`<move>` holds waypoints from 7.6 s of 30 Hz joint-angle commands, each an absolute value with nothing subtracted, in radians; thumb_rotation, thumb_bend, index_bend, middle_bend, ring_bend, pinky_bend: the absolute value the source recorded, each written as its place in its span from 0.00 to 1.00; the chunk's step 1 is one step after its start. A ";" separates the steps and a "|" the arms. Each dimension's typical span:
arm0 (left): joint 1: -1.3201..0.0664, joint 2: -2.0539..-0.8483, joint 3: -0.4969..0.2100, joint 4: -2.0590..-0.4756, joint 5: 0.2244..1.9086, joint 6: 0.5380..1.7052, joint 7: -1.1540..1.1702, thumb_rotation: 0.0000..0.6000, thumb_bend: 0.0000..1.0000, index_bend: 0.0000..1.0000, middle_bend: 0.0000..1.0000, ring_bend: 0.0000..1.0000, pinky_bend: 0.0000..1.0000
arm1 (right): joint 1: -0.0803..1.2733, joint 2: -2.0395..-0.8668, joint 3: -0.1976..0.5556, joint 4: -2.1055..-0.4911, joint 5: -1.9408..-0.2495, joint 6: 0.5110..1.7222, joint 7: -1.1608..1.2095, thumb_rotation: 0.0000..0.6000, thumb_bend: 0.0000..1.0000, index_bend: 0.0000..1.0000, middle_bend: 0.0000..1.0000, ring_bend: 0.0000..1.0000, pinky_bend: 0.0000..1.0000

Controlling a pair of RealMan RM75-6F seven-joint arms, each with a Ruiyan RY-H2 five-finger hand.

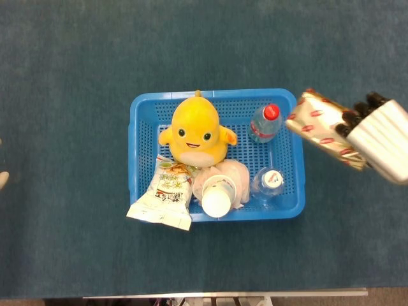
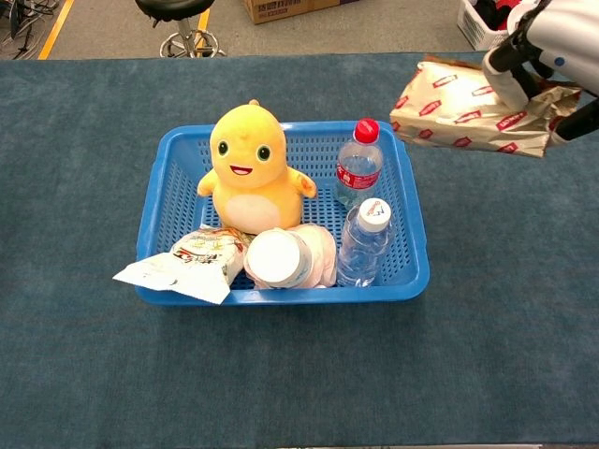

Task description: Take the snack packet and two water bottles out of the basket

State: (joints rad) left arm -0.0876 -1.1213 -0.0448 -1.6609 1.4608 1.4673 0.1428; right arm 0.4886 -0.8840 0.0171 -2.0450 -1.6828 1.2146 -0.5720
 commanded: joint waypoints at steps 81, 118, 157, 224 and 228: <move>-0.048 -1.119 -0.033 -1.595 1.437 1.479 0.022 1.00 0.14 0.41 0.29 0.21 0.39 | 0.786 -1.400 0.123 -1.541 -1.498 0.928 -0.393 1.00 0.00 0.28 0.37 0.70 0.91; -0.039 -1.127 -0.031 -1.576 1.441 1.478 -0.002 1.00 0.14 0.41 0.29 0.21 0.39 | 0.845 -1.368 0.150 -1.571 -1.355 0.839 -0.315 1.00 0.00 0.50 0.59 0.75 0.93; -0.063 -1.128 -0.044 -1.613 1.455 1.466 0.047 1.00 0.14 0.41 0.29 0.21 0.39 | 0.798 -1.156 0.155 -1.838 -1.333 0.953 -0.410 1.00 0.11 0.65 0.68 0.77 0.94; -0.082 -1.130 -0.046 -1.664 1.426 1.460 0.120 1.00 0.14 0.41 0.29 0.21 0.39 | 0.734 -1.007 0.051 -2.000 -1.669 0.854 -0.186 1.00 0.00 0.27 0.33 0.31 0.52; -0.080 -1.130 -0.045 -1.658 1.425 1.460 0.113 1.00 0.14 0.41 0.29 0.21 0.39 | 0.746 -1.009 0.045 -2.003 -1.667 0.832 -0.172 1.00 0.00 0.27 0.33 0.31 0.52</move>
